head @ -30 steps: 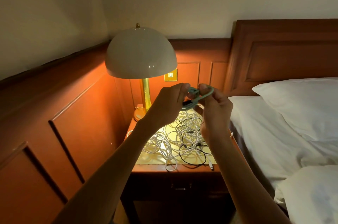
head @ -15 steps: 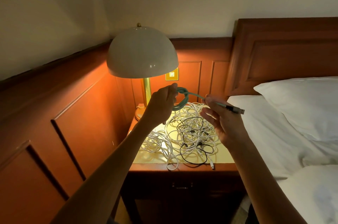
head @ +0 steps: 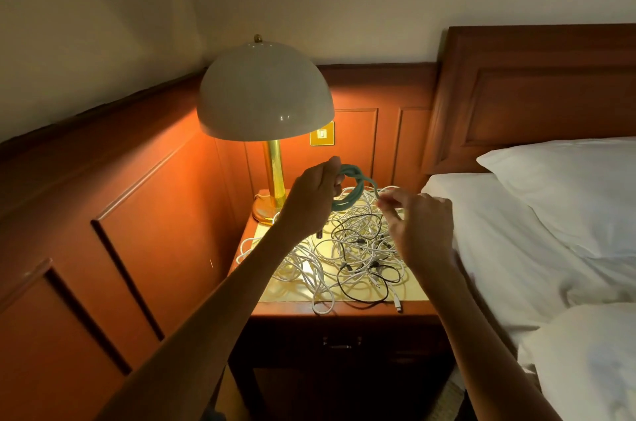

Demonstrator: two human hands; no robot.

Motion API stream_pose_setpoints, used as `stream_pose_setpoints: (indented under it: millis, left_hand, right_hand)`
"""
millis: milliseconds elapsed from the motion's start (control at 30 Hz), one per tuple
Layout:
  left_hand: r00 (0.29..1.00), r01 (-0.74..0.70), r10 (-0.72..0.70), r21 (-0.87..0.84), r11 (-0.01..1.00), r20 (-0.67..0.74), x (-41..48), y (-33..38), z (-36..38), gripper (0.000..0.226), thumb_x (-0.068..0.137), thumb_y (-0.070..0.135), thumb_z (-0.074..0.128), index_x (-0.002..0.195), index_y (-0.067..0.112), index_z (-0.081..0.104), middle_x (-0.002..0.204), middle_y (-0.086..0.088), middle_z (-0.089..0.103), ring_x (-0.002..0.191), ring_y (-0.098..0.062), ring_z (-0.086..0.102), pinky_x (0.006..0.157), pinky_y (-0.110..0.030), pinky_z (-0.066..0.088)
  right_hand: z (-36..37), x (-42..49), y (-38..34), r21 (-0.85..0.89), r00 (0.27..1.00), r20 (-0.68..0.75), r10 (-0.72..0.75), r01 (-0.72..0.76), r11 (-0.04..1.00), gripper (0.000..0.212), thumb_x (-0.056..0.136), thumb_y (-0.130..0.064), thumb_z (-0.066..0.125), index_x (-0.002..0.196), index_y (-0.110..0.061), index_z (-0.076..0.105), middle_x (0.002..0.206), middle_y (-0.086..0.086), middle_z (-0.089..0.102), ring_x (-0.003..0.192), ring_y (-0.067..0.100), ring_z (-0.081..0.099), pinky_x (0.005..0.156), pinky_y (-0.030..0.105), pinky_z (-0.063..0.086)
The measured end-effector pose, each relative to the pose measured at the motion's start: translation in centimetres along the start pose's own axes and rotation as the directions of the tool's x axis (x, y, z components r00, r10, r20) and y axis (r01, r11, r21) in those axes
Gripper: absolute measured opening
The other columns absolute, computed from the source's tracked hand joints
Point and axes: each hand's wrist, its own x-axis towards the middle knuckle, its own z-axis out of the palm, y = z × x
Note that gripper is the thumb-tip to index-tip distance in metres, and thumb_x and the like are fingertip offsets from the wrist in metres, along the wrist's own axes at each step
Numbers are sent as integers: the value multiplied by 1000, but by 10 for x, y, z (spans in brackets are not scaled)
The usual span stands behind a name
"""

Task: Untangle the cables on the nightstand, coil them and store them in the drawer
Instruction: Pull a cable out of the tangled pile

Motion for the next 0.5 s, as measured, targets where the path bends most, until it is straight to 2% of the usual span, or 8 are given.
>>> stream_pose_setpoints:
  millis: [33, 100, 133, 200, 233, 267, 400, 500]
  left_hand:
    - [1000, -11, 11, 2, 1000, 8, -2, 1, 4, 41, 110, 30, 32, 73, 20, 47, 53, 14, 38, 45, 0, 36, 49, -19, 27]
    - [999, -41, 41, 26, 999, 10, -4, 3, 11, 40, 109, 29, 32, 73, 23, 48, 51, 15, 40, 45, 1, 40, 49, -13, 28]
    - [998, -57, 57, 44, 997, 3, -4, 4, 13, 39, 109, 29, 33, 74, 24, 48, 51, 15, 41, 46, 1, 42, 49, -11, 29]
    - [996, -79, 81, 68, 995, -24, -3, 5, 13, 39, 109, 30, 33, 74, 27, 48, 50, 16, 45, 48, 2, 45, 50, -10, 30]
    - [996, -82, 85, 74, 994, -39, -2, 5, 12, 39, 109, 31, 33, 73, 28, 48, 50, 16, 46, 48, 2, 46, 51, -10, 30]
    - [995, -81, 85, 80, 994, -53, -1, 5, 10, 39, 109, 32, 33, 73, 29, 48, 51, 16, 47, 49, 2, 47, 52, -11, 31]
    - [991, -97, 109, 145, 985, -80, -1, 6, 9, 37, 109, 33, 32, 77, 29, 52, 60, 14, 51, 55, 2, 52, 55, -15, 35]
    - [986, -107, 135, 241, 965, -102, -4, 7, 11, 38, 109, 33, 32, 90, 15, 60, 74, 5, 62, 66, -5, 60, 59, -18, 43]
  right_hand:
    - [3, 1, -3, -13, 999, 24, 26, -25, 1000, 13, 88, -22, 75, 101, -18, 75, 85, -3, 77, 68, 8, 68, 69, 32, 57]
    - [4, 6, -13, 295, 966, 120, 227, -253, 921, 7, 91, -13, 71, 98, -13, 68, 85, -1, 75, 65, 6, 68, 61, 17, 56]
    - [1, 11, -19, 534, 905, 230, 359, -426, 731, 6, 93, -9, 68, 97, -11, 64, 86, 2, 75, 65, 9, 71, 61, 17, 58]
    - [-7, 17, -30, 782, 737, 495, 460, -609, 133, 6, 95, -1, 62, 98, -6, 62, 82, 7, 76, 71, 18, 75, 63, 28, 62]
    - [-10, 19, -33, 788, 689, 570, 448, -613, -60, 6, 95, 0, 60, 98, -4, 62, 80, 8, 76, 70, 18, 75, 60, 26, 61]
    - [-12, 20, -35, 779, 666, 608, 432, -605, -162, 6, 95, 0, 59, 100, -1, 62, 78, 9, 74, 68, 16, 73, 58, 23, 58]
    - [-9, 16, -42, 751, 665, 660, 349, -584, -308, 30, 98, -6, 57, 124, 8, 58, 74, 8, 60, 60, 10, 58, 52, 18, 53]
    - [-5, 15, -43, 746, 643, 666, 378, -557, -366, 33, 98, -7, 59, 128, 6, 57, 69, 3, 70, 59, 8, 67, 52, 18, 54]
